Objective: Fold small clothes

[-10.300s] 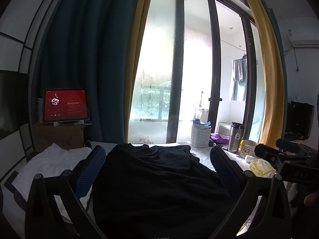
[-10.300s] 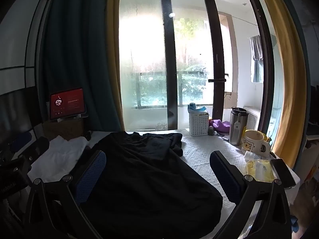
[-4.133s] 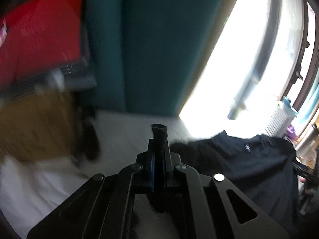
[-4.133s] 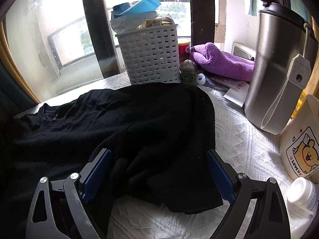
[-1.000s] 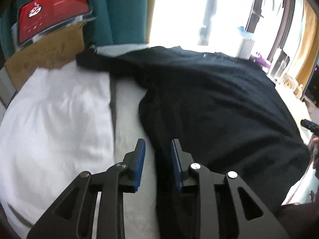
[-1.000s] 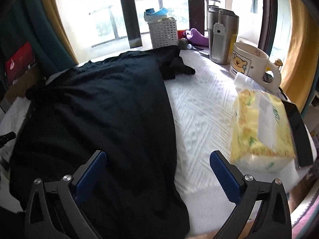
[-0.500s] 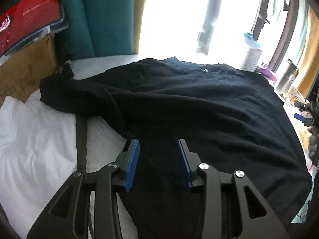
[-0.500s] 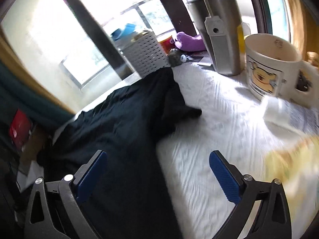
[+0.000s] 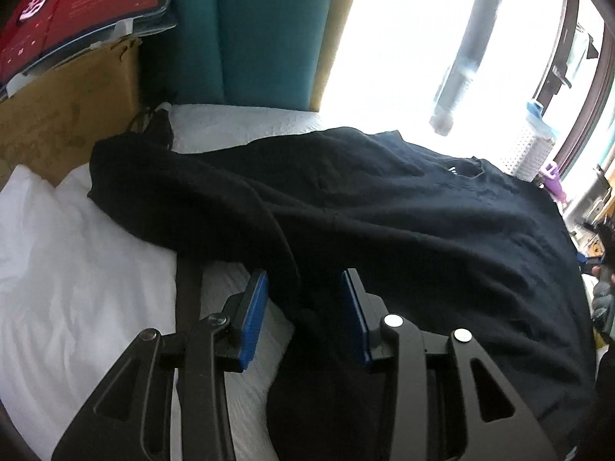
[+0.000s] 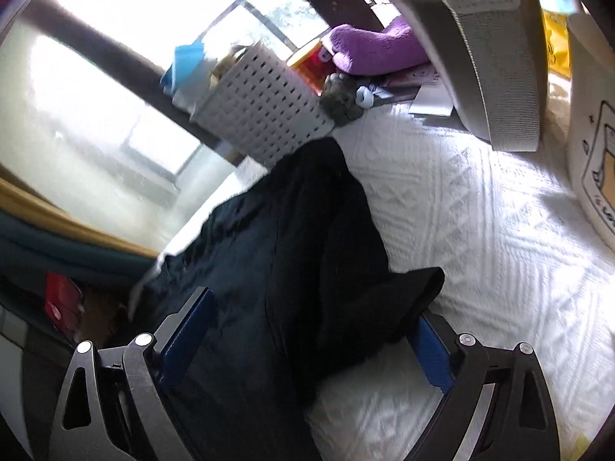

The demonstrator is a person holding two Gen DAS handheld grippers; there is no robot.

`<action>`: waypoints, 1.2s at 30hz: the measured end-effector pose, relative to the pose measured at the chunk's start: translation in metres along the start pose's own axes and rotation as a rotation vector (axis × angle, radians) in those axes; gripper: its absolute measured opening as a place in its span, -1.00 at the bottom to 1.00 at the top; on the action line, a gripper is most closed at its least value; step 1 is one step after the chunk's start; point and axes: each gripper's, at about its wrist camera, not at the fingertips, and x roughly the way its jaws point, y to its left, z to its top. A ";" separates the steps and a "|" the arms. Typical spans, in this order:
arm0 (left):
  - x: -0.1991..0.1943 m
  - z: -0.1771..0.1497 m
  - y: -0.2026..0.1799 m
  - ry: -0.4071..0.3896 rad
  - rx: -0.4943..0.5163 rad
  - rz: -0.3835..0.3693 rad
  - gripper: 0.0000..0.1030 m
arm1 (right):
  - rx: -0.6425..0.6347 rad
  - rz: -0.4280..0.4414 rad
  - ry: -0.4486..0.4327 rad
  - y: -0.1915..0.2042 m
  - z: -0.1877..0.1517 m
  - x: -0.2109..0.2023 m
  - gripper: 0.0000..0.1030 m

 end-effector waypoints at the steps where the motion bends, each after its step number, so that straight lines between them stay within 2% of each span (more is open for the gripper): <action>1: 0.002 0.001 -0.001 0.001 0.007 -0.001 -0.24 | 0.009 0.019 -0.006 -0.001 0.002 0.002 0.82; 2: 0.004 0.003 -0.001 0.005 0.012 -0.006 -0.24 | 0.012 0.023 -0.007 -0.001 0.004 0.004 0.71; 4: 0.007 0.006 -0.003 0.007 0.020 -0.010 -0.24 | 0.010 -0.013 -0.018 0.002 0.007 0.007 -0.39; 6: 0.005 0.009 -0.007 -0.001 0.032 -0.014 -0.24 | 0.008 -0.031 -0.037 0.004 0.008 0.006 -0.51; 7: 0.004 0.010 -0.009 -0.006 0.040 -0.017 -0.24 | 0.003 -0.033 -0.058 0.006 0.008 0.004 -0.70; 9: 0.002 0.012 -0.014 -0.013 0.054 -0.023 -0.19 | -0.016 -0.056 -0.087 0.011 0.009 0.001 -0.80; 10: 0.001 0.012 -0.016 -0.015 0.061 -0.024 -0.16 | -0.026 -0.064 -0.103 0.014 0.010 -0.002 -0.91; 12: 0.000 0.014 -0.019 -0.020 0.071 -0.027 -0.10 | -0.052 -0.076 -0.132 0.021 0.012 -0.009 -0.92; 22: 0.001 0.016 -0.024 -0.020 0.082 -0.032 -0.09 | -0.152 -0.088 -0.231 0.058 0.019 -0.045 -0.93; 28: -0.007 0.016 -0.026 -0.035 0.088 -0.041 -0.09 | -0.249 -0.059 -0.271 0.096 0.011 -0.064 -0.93; 32: -0.011 0.014 -0.026 -0.043 0.089 -0.046 -0.09 | -0.341 -0.034 -0.249 0.132 0.003 -0.062 -0.93; 36: -0.017 0.013 -0.024 -0.060 0.083 -0.062 -0.09 | -0.447 -0.044 -0.177 0.166 -0.018 -0.033 -0.93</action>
